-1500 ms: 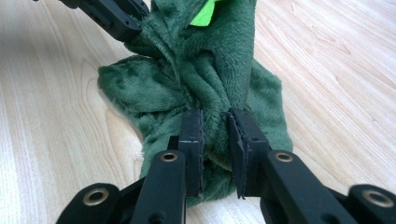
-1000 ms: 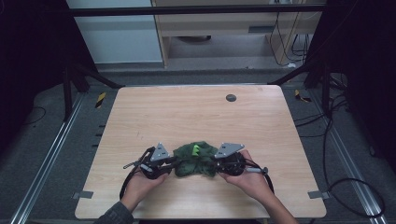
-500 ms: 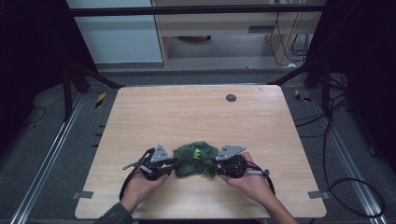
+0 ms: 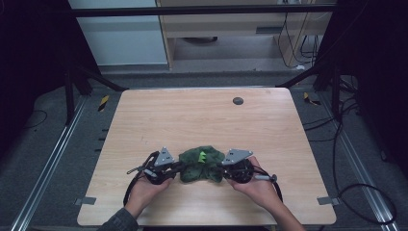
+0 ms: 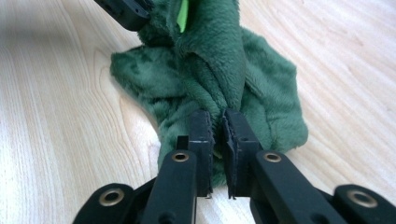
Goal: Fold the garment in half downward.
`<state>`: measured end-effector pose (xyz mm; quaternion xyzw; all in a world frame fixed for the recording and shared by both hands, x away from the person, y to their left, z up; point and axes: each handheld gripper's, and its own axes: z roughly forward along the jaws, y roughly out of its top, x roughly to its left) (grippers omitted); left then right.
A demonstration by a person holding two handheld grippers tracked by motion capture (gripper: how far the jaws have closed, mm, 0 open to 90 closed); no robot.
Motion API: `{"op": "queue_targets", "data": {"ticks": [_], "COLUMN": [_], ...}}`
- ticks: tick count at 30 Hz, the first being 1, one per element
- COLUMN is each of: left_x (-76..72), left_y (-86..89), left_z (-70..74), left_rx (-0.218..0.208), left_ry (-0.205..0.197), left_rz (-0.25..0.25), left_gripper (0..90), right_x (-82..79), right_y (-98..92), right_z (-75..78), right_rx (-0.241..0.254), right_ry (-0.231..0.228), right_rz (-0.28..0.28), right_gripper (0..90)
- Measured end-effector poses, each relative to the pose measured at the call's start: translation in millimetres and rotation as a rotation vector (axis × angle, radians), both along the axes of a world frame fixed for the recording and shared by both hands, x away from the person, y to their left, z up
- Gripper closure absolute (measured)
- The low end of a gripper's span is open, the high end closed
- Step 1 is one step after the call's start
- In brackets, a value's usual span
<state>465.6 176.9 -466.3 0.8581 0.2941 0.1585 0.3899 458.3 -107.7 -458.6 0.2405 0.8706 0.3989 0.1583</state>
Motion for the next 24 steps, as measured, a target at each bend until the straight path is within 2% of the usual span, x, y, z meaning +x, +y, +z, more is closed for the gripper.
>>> {"op": "queue_targets", "data": {"ticks": [8, 14, 19, 24], "left_x": [-3.1, -8.1, -9.7, -12.1], "left_y": [5.3, 3.8, 3.3, 6.4], "left_z": [5.6, 0.4, -3.3, -4.6], "left_rx": [-0.021, -0.011, 0.002, 0.007], "left_ry": [-0.02, -0.014, -0.016, -0.038], "left_rz": [0.009, -0.006, -0.007, 0.019], "left_gripper": [80.7, 80.2, 78.5, 69.6], "right_x": [-5.9, -16.5, -19.2, -17.6], "right_y": [-2.4, -2.7, -1.2, -1.7], "right_z": [12.4, 8.9, 3.1, 2.2], "right_rx": [0.033, 0.022, -0.002, 0.004], "right_ry": [-0.035, -0.031, -0.028, -0.026], "right_rz": [0.004, 0.027, 0.037, 0.034], "right_gripper": [83.8, 83.8, 82.2, 80.8]}}
